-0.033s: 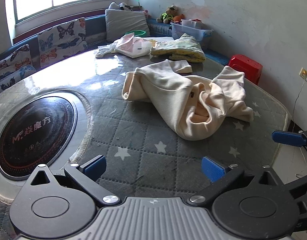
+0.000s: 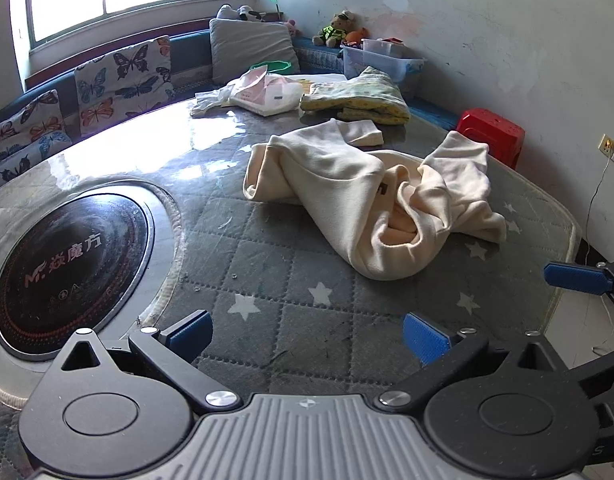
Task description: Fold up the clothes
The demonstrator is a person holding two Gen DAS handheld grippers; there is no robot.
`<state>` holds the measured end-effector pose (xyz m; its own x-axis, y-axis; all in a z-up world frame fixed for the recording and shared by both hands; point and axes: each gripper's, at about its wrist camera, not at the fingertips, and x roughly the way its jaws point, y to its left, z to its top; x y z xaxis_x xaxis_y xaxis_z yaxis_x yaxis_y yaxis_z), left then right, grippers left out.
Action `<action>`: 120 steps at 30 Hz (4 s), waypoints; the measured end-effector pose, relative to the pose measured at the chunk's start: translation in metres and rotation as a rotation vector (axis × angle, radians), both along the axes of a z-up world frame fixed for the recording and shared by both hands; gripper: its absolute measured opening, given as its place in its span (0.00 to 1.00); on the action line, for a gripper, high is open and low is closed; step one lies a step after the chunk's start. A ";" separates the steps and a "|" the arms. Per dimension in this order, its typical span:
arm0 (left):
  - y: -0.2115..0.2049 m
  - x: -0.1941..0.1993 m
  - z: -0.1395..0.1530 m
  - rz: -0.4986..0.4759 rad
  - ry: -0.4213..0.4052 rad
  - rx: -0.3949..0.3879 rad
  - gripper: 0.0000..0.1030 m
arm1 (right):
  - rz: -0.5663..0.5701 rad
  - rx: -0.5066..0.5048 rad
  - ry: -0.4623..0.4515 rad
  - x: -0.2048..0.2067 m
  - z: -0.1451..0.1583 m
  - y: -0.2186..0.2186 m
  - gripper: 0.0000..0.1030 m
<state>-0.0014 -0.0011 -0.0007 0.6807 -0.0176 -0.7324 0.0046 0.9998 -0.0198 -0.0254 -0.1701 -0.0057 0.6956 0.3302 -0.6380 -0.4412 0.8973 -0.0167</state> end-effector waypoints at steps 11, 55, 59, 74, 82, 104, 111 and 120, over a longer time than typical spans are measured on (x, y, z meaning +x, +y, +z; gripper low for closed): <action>-0.011 -0.010 0.000 -0.021 -0.011 0.017 1.00 | -0.021 0.007 0.001 -0.009 -0.001 -0.004 1.00; -0.018 0.022 -0.009 -0.023 0.075 0.062 1.00 | -0.044 0.003 0.054 0.009 -0.012 -0.006 1.00; -0.016 0.026 -0.009 -0.018 0.081 0.059 1.00 | -0.047 0.001 0.057 0.012 -0.011 -0.006 1.00; -0.010 0.040 -0.011 0.005 0.102 0.063 1.00 | -0.039 0.007 0.067 0.026 -0.014 -0.004 1.00; -0.010 0.049 -0.010 0.010 0.108 0.075 1.00 | -0.040 0.017 0.072 0.034 -0.015 -0.006 1.00; -0.012 0.078 -0.005 0.025 0.116 0.101 1.00 | -0.026 0.048 0.053 0.062 -0.013 -0.013 1.00; -0.011 0.085 -0.001 0.026 0.108 0.111 1.00 | -0.011 0.057 0.041 0.070 -0.011 -0.013 0.99; -0.013 0.099 0.007 0.026 0.091 0.120 1.00 | 0.003 0.067 0.026 0.082 -0.007 -0.016 0.96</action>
